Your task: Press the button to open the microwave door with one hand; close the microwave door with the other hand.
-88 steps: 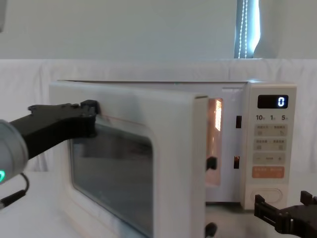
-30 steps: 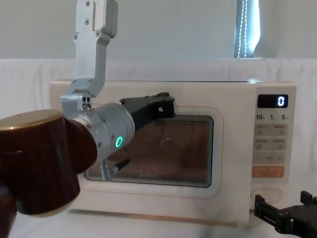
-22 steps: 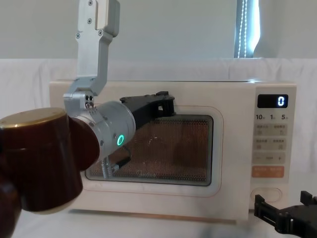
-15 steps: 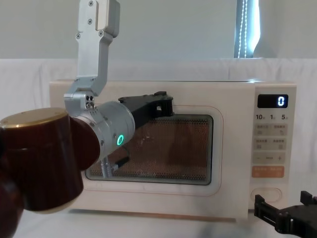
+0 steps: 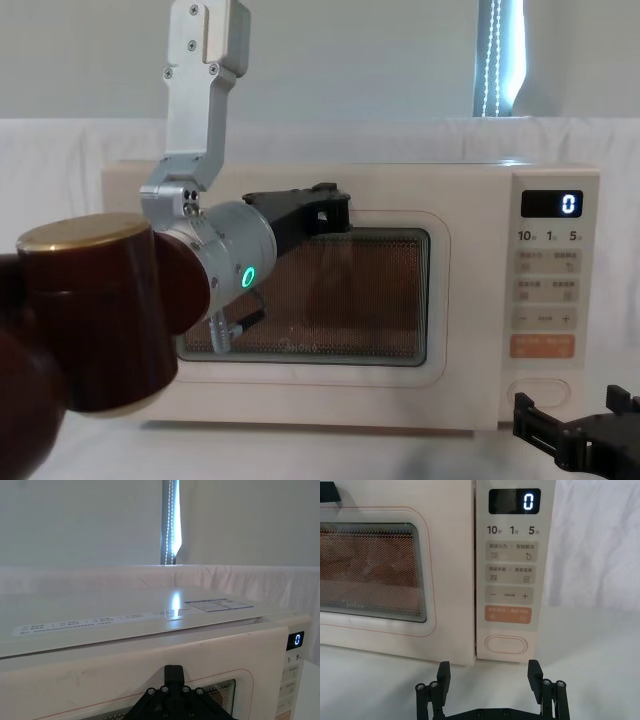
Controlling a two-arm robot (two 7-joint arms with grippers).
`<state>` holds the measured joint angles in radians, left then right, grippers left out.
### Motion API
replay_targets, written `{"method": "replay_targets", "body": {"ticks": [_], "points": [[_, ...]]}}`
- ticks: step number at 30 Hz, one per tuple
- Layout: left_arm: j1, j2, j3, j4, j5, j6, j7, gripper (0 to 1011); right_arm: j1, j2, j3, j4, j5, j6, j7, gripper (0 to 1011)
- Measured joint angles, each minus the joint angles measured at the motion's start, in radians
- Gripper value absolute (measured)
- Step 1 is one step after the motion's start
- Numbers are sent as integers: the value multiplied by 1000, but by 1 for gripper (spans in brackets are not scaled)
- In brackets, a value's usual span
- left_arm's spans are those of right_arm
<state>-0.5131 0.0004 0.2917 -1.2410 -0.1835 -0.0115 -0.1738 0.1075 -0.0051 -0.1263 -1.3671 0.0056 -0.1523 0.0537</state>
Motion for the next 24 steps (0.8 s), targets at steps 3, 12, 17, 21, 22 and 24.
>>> {"method": "replay_targets", "body": {"ticks": [3, 12, 17, 21, 22, 24], "points": [[-6, -4, 0, 9, 3, -1, -3, 0, 0, 0, 0, 0, 0, 0, 0, 1002], [-19, -13, 0, 29, 12, -5, -2, 0, 0, 0, 0, 0, 0, 0, 0, 1002], [-21, -17, 0, 34, 18, -6, 2, 0, 0, 0, 0, 0, 0, 0, 0, 1002], [-22, -21, 0, 38, 22, -6, 3, 0, 0, 0, 0, 0, 0, 0, 0, 1002], [-22, -21, 0, 38, 22, -6, 3, 0, 0, 0, 0, 0, 0, 0, 0, 1002], [-23, -22, -1, 40, 24, -7, 3, 0, 0, 0, 0, 0, 0, 0, 0, 1002]]}}
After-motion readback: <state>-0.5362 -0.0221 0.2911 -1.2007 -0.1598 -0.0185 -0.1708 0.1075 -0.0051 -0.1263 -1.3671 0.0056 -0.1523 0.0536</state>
